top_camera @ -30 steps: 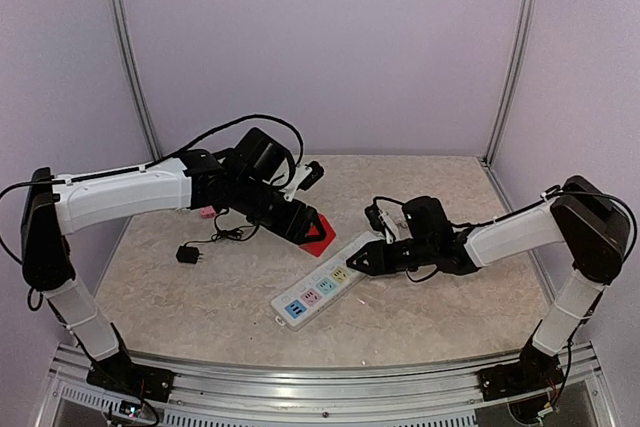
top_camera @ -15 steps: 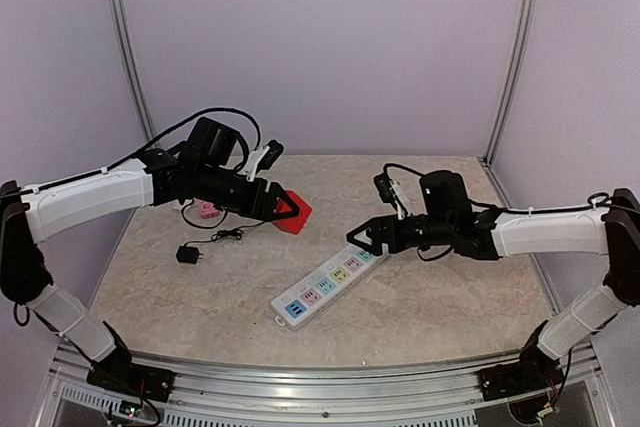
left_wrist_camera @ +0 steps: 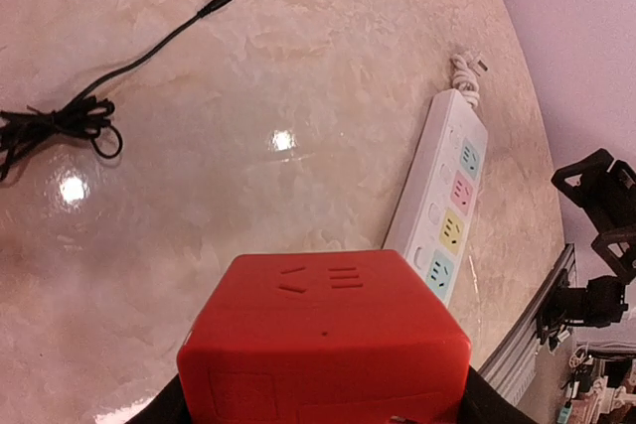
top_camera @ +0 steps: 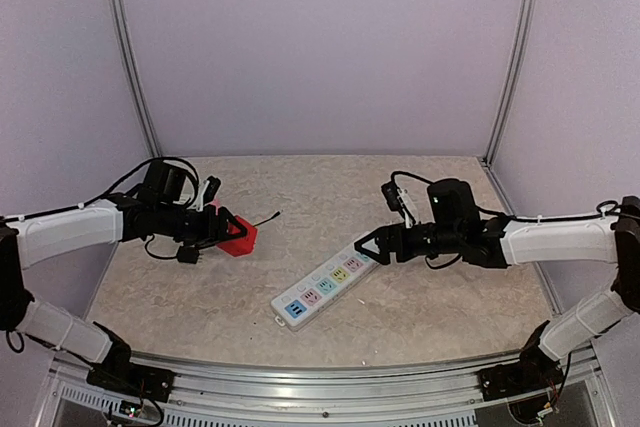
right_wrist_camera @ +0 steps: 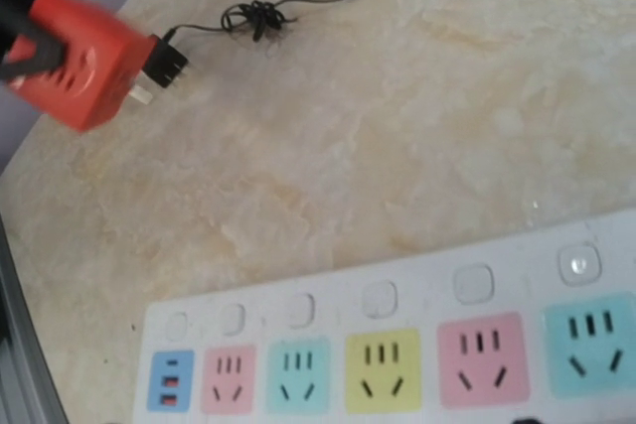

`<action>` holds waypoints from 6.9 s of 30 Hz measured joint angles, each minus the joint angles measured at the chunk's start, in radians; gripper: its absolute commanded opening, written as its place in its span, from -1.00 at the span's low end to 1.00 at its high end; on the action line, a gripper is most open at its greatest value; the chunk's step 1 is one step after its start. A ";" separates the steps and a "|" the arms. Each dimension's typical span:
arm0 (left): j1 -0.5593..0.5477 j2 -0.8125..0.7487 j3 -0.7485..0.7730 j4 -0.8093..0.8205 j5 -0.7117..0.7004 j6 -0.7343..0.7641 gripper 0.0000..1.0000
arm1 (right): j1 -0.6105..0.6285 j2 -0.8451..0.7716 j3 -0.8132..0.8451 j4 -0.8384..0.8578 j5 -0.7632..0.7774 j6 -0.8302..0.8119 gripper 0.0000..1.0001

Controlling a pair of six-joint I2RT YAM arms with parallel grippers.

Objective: Pull the plug off the socket

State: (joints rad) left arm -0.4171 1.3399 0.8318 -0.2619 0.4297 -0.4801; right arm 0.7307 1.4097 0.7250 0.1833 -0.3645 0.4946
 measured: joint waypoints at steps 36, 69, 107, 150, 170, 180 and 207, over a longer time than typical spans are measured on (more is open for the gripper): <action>0.039 -0.090 -0.369 0.140 0.060 -0.201 0.46 | 0.000 0.057 -0.015 0.077 -0.051 0.053 0.56; -0.372 -0.003 0.146 -0.183 -0.349 0.041 0.98 | -0.031 0.013 -0.059 0.069 -0.047 0.059 0.62; -0.628 0.974 0.998 -0.233 -0.304 0.045 0.81 | -0.214 -0.282 -0.157 -0.256 0.172 0.061 0.92; -0.687 0.489 0.521 0.065 -0.325 0.082 0.98 | -0.152 0.155 0.058 -0.439 0.461 0.279 0.99; -0.705 0.488 0.557 -0.016 -0.402 0.118 0.98 | -0.196 0.298 0.188 -0.378 0.392 -0.041 0.57; -0.662 0.449 0.483 0.007 -0.366 0.107 0.98 | -0.382 0.423 0.332 -0.373 0.215 -0.229 0.46; -0.368 0.202 0.354 0.004 -0.318 0.076 0.98 | -0.493 0.062 0.257 -0.426 0.219 -0.365 0.99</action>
State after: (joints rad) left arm -0.7849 1.5417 1.1854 -0.2577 0.1120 -0.4046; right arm 0.2375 1.4719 0.9825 -0.2424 -0.1459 0.1291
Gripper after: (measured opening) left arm 0.987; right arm 0.995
